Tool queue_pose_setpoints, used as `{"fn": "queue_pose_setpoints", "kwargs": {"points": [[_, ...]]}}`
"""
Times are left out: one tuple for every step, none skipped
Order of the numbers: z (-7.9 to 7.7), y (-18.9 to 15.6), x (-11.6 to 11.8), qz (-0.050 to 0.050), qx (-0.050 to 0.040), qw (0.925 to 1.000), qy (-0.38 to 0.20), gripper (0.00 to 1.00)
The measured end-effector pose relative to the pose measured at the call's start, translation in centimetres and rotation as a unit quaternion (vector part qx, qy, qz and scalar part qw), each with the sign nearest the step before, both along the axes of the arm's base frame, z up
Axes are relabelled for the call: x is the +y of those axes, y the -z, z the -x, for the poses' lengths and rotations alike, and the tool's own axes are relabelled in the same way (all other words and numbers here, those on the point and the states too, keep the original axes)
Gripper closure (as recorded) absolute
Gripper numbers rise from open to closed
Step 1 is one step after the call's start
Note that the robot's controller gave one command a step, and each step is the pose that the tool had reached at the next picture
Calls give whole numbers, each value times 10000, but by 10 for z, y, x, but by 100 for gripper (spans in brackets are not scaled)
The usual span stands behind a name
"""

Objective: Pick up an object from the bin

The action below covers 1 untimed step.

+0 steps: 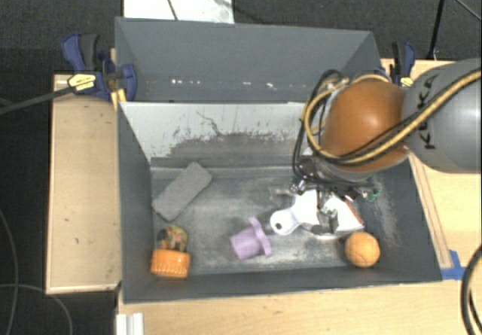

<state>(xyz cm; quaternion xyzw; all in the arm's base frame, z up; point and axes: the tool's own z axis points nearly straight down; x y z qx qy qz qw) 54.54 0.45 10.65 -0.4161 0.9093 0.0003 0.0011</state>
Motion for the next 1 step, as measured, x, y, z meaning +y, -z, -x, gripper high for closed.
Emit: {"fn": "queue_pose_setpoints", "kwargs": {"points": [[-5, 8, 0, -1, 12, 9999, -106, 0]]}}
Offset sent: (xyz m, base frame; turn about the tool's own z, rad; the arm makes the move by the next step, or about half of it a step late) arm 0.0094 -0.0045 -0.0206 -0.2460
